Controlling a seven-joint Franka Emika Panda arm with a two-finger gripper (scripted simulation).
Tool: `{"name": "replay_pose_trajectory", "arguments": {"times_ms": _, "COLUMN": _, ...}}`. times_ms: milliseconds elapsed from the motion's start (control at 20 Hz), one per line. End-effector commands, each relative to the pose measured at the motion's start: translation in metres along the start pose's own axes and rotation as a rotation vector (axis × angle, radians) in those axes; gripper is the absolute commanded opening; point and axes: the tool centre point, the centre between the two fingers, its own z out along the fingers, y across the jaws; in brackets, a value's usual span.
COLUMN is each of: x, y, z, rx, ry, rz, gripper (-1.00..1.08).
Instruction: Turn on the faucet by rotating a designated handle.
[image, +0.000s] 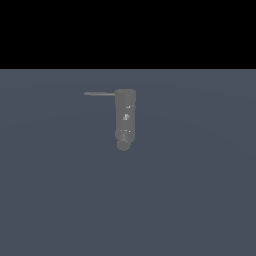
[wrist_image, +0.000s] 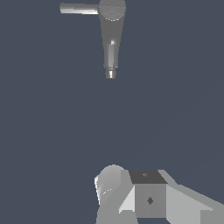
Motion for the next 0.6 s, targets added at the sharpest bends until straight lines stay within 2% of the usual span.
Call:
{"name": "replay_pose_trajectory", "arguments": {"times_ms": 0, "x": 0.0, "y": 0.0, "z": 0.0, "rx": 0.0, "ry": 0.0, "rz": 0.0, "gripper": -1.0}}
{"name": "replay_pose_trajectory", "arguments": {"times_ms": 550, "x": 0.007, "y": -0.015, "z": 0.01, "rx": 0.002, "ry": 0.0, "rz": 0.059, "gripper": -1.0}}
